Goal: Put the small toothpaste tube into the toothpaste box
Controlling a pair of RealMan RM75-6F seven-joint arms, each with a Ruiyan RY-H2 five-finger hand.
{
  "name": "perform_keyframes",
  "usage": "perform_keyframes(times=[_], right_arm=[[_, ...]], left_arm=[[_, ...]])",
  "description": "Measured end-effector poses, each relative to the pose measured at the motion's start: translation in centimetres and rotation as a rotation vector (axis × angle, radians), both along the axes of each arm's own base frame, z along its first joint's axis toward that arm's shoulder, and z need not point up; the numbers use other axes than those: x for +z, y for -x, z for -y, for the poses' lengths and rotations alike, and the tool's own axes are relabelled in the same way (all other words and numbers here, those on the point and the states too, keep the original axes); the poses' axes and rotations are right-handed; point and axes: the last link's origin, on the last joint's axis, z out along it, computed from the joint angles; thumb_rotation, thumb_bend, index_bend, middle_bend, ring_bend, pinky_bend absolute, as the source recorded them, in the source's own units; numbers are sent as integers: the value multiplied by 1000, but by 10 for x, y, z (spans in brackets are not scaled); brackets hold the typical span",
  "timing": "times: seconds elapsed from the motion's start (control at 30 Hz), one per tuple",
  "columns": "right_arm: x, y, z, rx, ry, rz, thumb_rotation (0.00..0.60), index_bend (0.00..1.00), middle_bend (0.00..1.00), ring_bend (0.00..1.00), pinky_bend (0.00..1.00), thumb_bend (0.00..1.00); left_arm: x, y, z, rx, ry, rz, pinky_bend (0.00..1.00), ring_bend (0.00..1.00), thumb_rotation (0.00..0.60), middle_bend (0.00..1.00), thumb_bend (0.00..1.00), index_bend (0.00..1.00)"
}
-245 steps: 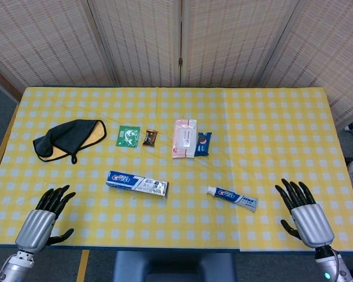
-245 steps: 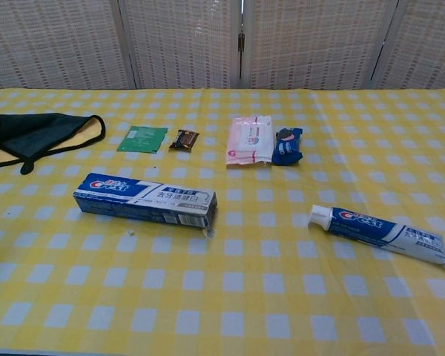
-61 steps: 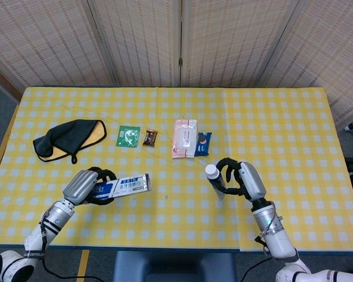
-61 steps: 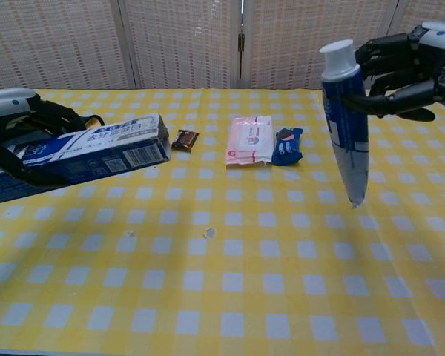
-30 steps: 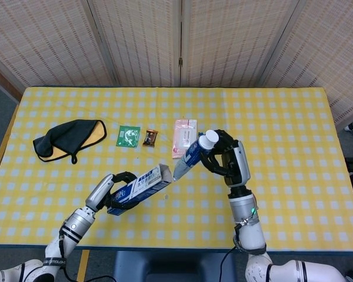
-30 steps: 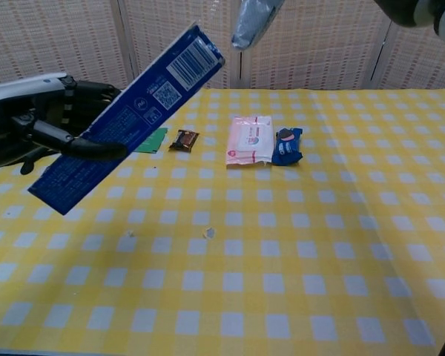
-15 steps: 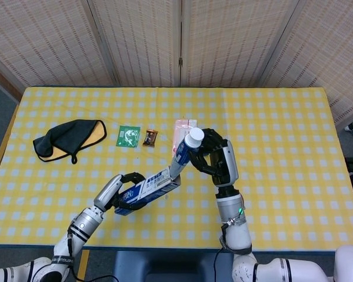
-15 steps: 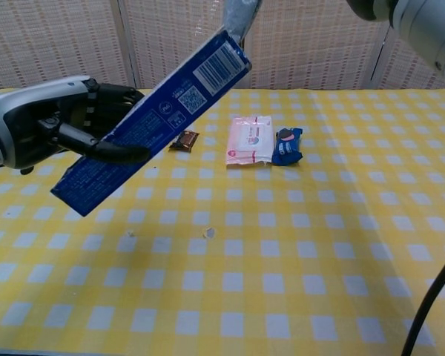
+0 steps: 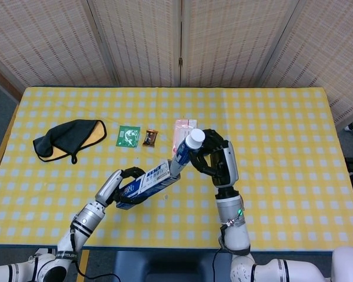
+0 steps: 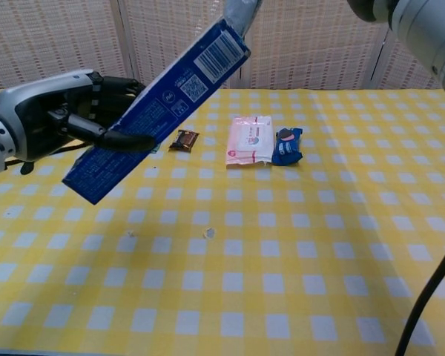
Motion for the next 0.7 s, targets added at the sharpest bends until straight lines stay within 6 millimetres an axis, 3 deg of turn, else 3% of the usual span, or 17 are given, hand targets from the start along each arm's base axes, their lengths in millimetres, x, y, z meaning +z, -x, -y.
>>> perform_keyframes(times=[0.7], right_arm=[[-11,11,7,-45,-59,136,600,756,625,676,951,455]], left_arm=[[2,-8,-3,55,-63,80,311,476,600,523,258,549]])
